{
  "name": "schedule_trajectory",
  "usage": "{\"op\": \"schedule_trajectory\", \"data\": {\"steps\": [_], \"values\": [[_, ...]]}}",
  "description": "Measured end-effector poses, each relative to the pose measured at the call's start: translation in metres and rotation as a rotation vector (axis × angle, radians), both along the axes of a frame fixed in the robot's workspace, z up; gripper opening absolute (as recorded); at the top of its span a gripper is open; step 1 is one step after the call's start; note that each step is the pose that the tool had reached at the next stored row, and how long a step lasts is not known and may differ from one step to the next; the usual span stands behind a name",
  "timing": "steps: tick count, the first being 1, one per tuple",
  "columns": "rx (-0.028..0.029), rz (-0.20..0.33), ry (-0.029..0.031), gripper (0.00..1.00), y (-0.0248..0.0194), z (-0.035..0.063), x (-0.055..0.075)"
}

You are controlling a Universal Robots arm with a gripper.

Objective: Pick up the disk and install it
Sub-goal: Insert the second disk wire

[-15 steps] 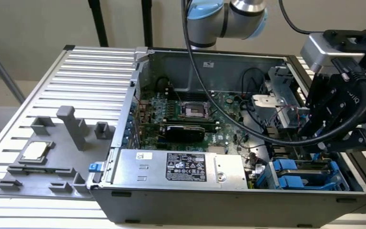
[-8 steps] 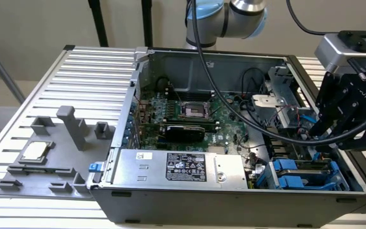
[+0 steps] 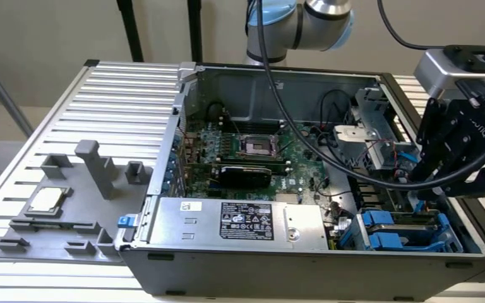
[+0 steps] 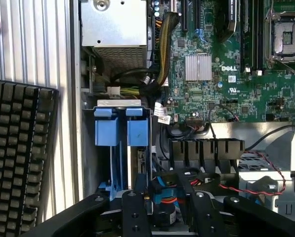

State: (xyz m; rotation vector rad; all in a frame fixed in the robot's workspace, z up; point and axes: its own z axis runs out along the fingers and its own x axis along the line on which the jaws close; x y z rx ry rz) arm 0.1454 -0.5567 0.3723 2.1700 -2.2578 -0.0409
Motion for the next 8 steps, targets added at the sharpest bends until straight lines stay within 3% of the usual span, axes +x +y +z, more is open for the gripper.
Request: {"op": "schedule_trajectory", "data": {"steps": [2, 3, 4, 6, 8], "values": [[-0.0056, 0.000, 0.0011, 0.37, 0.0015, -0.0004, 0.0008], [-0.0080, 0.000, 0.0016, 0.30, 0.0021, -0.0007, 0.0011], [-0.0099, 0.000, 0.0020, 0.30, 0.0025, -0.0010, 0.0012], [-0.0117, 0.000, 0.0023, 0.28, 0.0026, -0.0013, 0.0013], [-0.0125, 0.000, 0.0024, 0.17, 0.0026, -0.0012, 0.0014]]}}
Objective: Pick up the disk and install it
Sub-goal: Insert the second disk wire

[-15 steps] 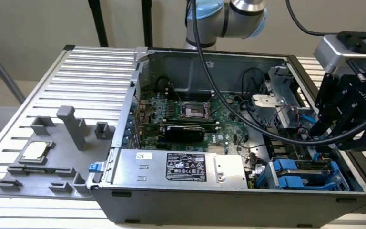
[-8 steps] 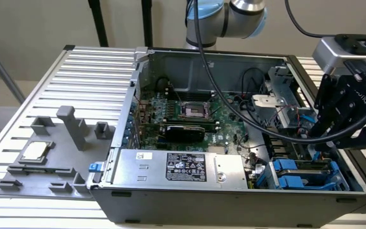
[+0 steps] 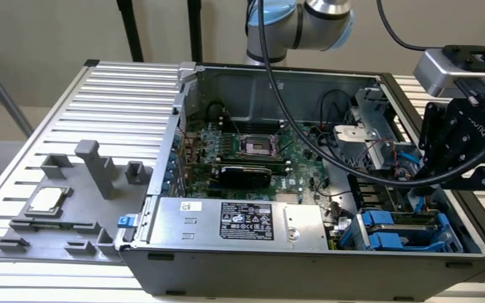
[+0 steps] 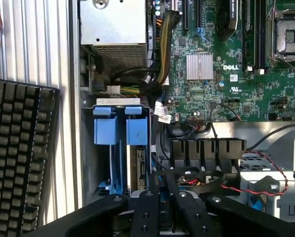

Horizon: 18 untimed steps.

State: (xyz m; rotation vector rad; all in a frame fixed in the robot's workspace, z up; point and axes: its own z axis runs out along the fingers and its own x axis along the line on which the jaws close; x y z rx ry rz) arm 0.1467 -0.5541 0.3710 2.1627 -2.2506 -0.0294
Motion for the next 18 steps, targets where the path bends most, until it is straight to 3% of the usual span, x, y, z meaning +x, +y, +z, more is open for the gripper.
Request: {"op": "schedule_trajectory", "data": {"steps": [7, 11, 13, 18], "values": [[0.0002, 0.000, 0.0001, 0.17, 0.0001, -0.0001, -0.005], [0.0050, 0.000, -0.0002, 0.17, -0.0001, -0.0002, -0.017], [0.0065, 0.000, -0.0046, 0.17, -0.0012, -0.0023, -0.018], [0.0096, 0.000, -0.0146, 0.17, -0.0117, -0.0091, -0.018]]}}
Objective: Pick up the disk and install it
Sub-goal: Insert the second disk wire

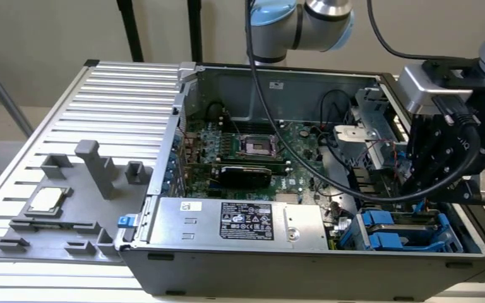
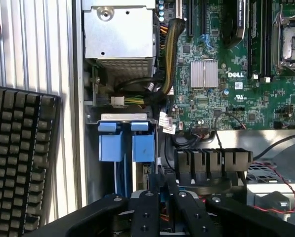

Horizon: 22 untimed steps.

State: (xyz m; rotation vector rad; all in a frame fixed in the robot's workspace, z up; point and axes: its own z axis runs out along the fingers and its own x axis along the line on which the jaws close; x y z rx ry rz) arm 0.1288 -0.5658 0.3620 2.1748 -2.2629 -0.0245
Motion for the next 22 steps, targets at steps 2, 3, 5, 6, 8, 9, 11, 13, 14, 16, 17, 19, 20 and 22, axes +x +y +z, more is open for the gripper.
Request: {"op": "schedule_trajectory", "data": {"steps": [2, 3, 5, 6, 8, 9, 11, 13, 14, 16, 17, 19, 20, 22], "values": [[0.0023, 0.000, -0.0047, 0.17, -0.0041, -0.0024, 0.000], [0.0037, 0.000, -0.0078, 0.17, -0.0056, -0.0034, 0.000], [0.0064, 0.000, -0.0149, 0.17, -0.0074, -0.0058, 0.000], [0.0075, 0.000, -0.0182, 0.17, -0.0081, -0.0071, 0.000], [0.0087, 0.000, -0.0249, 0.17, -0.0091, -0.0097, 0.000], [0.0090, 0.000, -0.0287, 0.17, -0.0092, -0.0111, 0.000], [0.0099, 0.000, -0.0362, 0.17, -0.0092, -0.0139, 0.000], [0.0105, 0.000, -0.0430, 0.17, -0.0091, -0.0161, 0.000], [0.0107, 0.000, -0.0458, 0.17, -0.0091, -0.0170, 0.000], [0.0109, 0.000, -0.0494, 0.17, -0.0091, -0.0184, 0.000], [0.0109, 0.000, -0.0505, 0.17, -0.0091, -0.0189, 0.000], [0.0108, 0.000, -0.0518, 0.17, -0.0092, -0.0198, -0.001], [0.0108, 0.000, -0.0522, 0.17, -0.0092, -0.0201, -0.001], [0.0108, 0.000, -0.0525, 0.17, -0.0092, -0.0205, -0.002]]}}
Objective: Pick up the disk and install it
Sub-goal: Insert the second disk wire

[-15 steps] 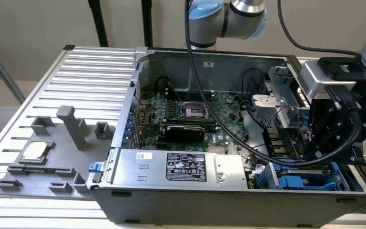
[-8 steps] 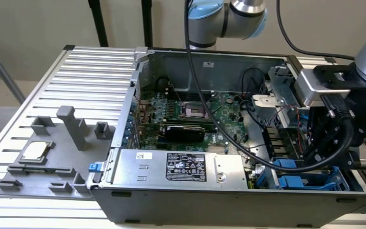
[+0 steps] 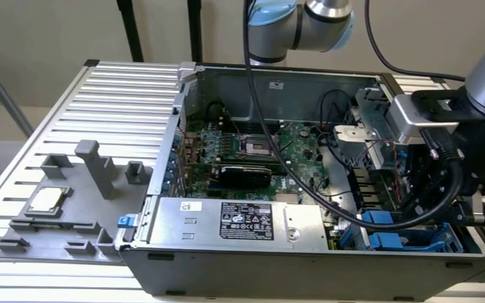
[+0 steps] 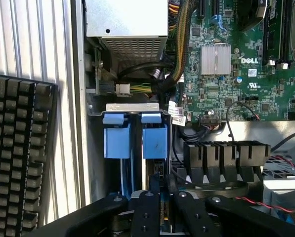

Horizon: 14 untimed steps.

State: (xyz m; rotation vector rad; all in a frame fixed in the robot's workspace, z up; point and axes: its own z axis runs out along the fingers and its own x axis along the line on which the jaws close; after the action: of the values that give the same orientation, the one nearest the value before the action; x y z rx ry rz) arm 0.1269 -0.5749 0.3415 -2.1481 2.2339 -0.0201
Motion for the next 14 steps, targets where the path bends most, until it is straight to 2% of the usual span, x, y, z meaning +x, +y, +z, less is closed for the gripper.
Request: {"op": "schedule_trajectory", "data": {"steps": [9, 14], "values": [[0.0010, 0.000, -0.0001, 0.17, 0.0037, -0.0004, -0.0006], [0.0002, 0.000, 0.0000, 0.17, 0.0040, -0.0001, -0.0006]]}}
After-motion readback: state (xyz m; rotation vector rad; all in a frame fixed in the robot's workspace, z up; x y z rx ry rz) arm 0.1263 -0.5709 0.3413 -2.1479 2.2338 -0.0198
